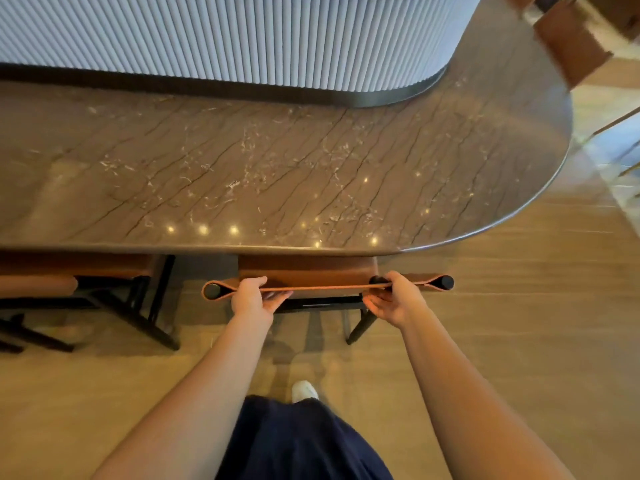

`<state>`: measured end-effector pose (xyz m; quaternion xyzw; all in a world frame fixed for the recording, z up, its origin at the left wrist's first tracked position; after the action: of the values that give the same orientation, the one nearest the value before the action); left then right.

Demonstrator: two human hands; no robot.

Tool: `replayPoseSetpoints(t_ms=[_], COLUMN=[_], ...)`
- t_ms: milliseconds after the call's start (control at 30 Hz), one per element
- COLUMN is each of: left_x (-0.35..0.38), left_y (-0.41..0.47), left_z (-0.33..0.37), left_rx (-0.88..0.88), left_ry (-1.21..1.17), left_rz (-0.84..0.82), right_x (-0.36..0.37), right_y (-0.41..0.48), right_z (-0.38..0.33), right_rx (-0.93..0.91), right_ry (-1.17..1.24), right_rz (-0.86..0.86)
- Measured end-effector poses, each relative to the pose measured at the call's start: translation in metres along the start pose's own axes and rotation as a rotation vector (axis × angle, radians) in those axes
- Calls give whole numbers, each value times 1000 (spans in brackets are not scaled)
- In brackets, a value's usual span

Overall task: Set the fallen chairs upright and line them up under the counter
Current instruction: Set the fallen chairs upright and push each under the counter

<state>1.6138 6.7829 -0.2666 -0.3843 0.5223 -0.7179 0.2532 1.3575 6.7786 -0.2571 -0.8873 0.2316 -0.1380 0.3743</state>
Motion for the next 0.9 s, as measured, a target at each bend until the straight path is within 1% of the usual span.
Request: replayPoseSetpoints(t_ms=[200,367,667,800,900], left_x=[-5,-14,-57,-77,-83], left_y=[1,-5,-18,-22,-24], left_z=[4,5,50,73,96], left_rx=[44,55,105,118,139], left_ry=[-9,-2,54,36,25], left_rz=[57,65,106,110,112], right_x=[4,4,45,72,94], right_y=[20,23,-11,-24,-32], right_z=[3,6,43,55,60], right_rx=[0,-28,-63,-59,-39], right_ry=[177,248,243,172,107], right_rz=[-3,-23,-74,-101,-156])
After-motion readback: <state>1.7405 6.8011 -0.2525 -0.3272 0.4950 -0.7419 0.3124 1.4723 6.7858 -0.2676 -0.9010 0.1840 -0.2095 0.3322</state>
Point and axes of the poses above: each hand's wrist, its own y-axis towards the middle knuckle, its own x-axis out of the palm, z = x × y, the point moved 6 cm from there along y, towards the middle knuckle, and after that the axes turned 13 degrees about -x, right-handed, at the moved point
